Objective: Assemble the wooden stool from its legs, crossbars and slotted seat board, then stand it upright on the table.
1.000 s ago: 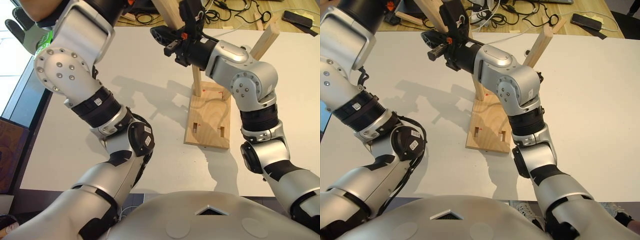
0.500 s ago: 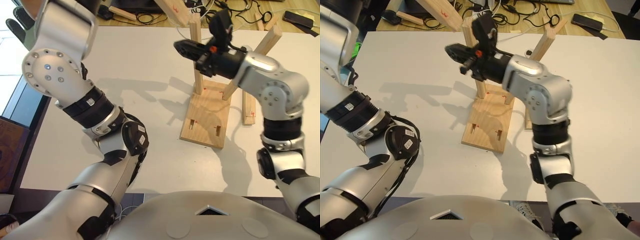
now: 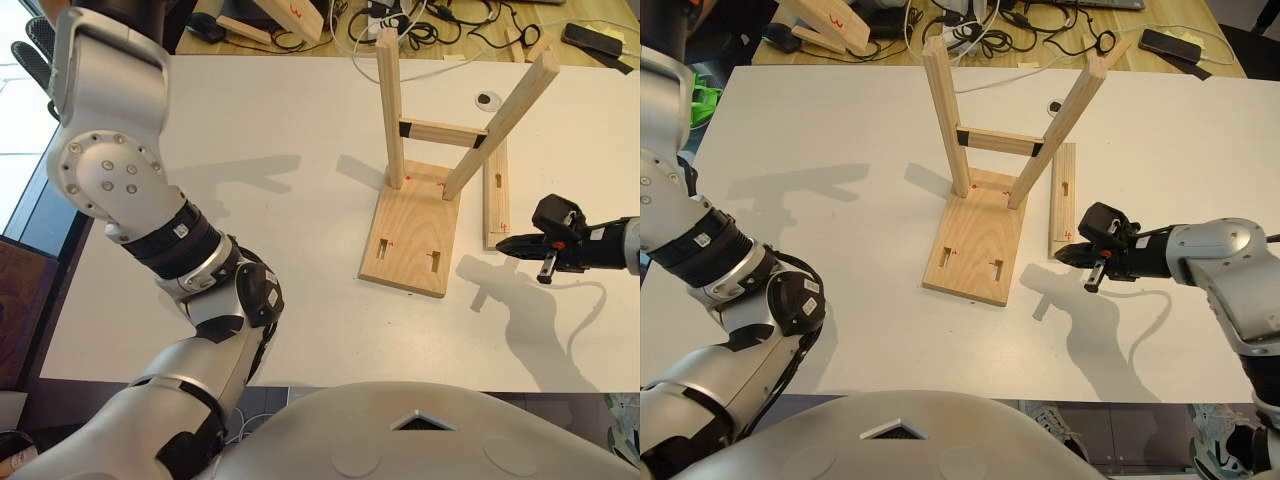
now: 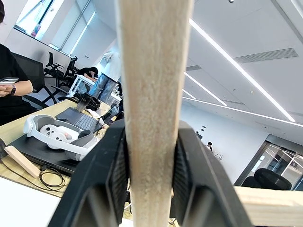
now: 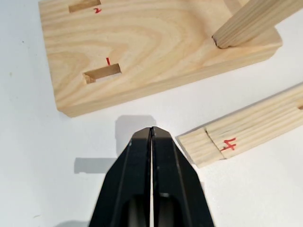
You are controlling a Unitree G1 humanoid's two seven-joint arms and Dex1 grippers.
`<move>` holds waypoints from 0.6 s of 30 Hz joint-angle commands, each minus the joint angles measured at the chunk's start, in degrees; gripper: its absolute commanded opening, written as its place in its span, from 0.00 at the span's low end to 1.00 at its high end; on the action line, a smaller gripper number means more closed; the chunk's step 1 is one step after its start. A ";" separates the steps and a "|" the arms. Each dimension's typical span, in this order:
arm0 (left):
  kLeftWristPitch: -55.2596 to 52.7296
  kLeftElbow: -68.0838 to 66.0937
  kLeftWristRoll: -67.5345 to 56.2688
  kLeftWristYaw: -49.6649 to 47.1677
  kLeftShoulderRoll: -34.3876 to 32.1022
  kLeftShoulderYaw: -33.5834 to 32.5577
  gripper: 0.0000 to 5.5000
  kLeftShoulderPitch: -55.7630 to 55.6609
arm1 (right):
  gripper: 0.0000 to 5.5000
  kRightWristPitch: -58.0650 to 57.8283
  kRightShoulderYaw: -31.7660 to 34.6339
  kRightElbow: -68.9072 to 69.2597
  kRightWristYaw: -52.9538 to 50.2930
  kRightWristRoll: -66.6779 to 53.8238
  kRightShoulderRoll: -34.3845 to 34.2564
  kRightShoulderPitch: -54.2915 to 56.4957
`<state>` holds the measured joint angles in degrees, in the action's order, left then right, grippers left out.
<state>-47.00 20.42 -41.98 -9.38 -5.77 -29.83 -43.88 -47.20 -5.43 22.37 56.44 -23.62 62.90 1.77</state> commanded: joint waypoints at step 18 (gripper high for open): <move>0.46 -0.08 -8.11 -9.14 -0.39 1.21 0.19 -0.75 | 0.00 -45.30 -1.33 -9.42 -32.91 -6.15 -34.29 17.74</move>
<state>-46.61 19.95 -49.18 -17.72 -5.49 -29.06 -43.88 -91.89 -6.75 14.92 26.57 -30.03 31.53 18.70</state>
